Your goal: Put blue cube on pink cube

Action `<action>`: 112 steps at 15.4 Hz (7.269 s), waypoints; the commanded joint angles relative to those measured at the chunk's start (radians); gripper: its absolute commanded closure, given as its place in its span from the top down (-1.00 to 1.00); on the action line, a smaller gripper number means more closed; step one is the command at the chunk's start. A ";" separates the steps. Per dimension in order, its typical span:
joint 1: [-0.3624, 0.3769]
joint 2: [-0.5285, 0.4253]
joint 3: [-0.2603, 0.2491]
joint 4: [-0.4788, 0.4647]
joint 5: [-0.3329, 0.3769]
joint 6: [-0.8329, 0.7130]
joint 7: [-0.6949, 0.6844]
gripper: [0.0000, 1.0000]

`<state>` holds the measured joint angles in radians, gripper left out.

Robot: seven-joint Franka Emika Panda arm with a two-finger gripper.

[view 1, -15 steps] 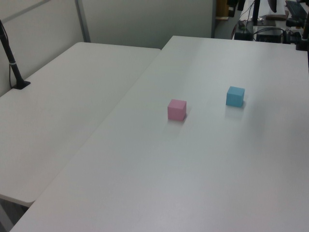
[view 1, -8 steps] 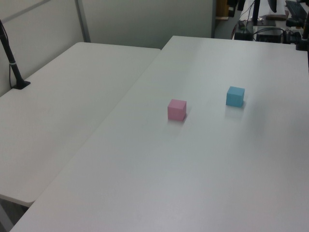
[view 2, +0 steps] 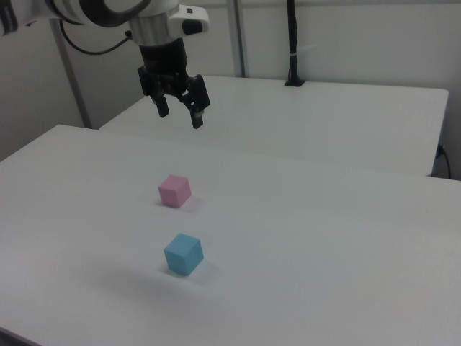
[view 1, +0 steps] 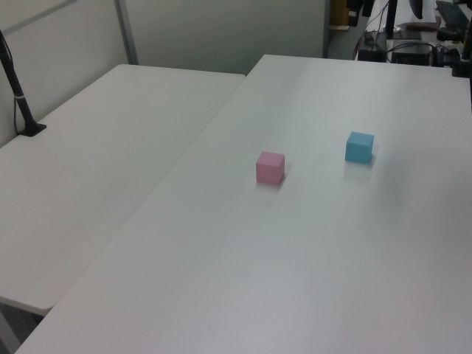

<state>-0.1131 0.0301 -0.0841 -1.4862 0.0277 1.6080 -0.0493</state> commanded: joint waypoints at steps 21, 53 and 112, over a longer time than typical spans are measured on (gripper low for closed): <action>0.012 0.017 0.003 0.006 0.018 0.020 -0.006 1.00; 0.001 -0.226 0.083 -0.543 -0.011 0.223 -0.162 1.00; 0.081 0.063 0.106 -0.112 0.027 0.144 -0.023 0.03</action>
<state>-0.0661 0.0754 0.0274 -1.6288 0.0255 1.7296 -0.0665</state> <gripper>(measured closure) 0.414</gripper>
